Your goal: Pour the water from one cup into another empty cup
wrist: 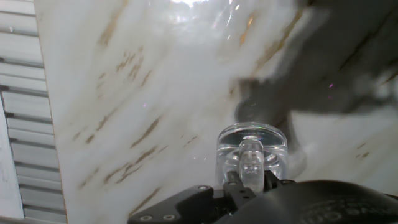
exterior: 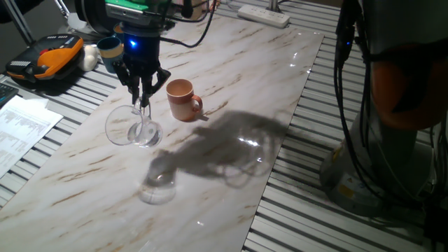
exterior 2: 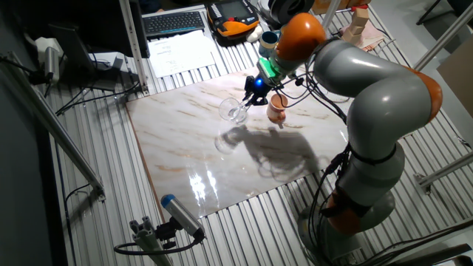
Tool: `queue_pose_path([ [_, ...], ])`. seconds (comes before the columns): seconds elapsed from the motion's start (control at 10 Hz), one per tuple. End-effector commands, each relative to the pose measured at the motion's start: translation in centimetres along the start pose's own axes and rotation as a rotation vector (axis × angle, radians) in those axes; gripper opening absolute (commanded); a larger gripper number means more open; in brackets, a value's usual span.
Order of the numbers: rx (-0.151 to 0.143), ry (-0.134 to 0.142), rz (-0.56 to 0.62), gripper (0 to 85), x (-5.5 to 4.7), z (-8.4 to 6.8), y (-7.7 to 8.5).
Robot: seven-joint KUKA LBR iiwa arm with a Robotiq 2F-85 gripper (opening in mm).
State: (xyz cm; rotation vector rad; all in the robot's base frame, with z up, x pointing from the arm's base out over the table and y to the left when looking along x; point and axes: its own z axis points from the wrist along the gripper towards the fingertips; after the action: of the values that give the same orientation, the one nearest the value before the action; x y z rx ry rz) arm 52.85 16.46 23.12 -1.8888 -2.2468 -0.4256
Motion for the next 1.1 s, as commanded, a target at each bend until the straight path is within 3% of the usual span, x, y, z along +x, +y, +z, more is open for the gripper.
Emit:
queue_pose_path([
  [0.0,0.004,-0.001,-0.001,0.0,0.20,-0.12,-0.03],
  [0.2,-0.068,0.063,0.028,0.0,0.18,-0.29,-0.17],
  [0.5,-0.059,0.063,0.021,0.0,-0.17,-0.42,-0.26],
  [0.8,-0.046,0.039,0.016,0.0,-0.17,-0.55,-0.27],
  [1.0,-0.071,0.044,0.034,0.0,-0.39,-0.47,-0.16],
])
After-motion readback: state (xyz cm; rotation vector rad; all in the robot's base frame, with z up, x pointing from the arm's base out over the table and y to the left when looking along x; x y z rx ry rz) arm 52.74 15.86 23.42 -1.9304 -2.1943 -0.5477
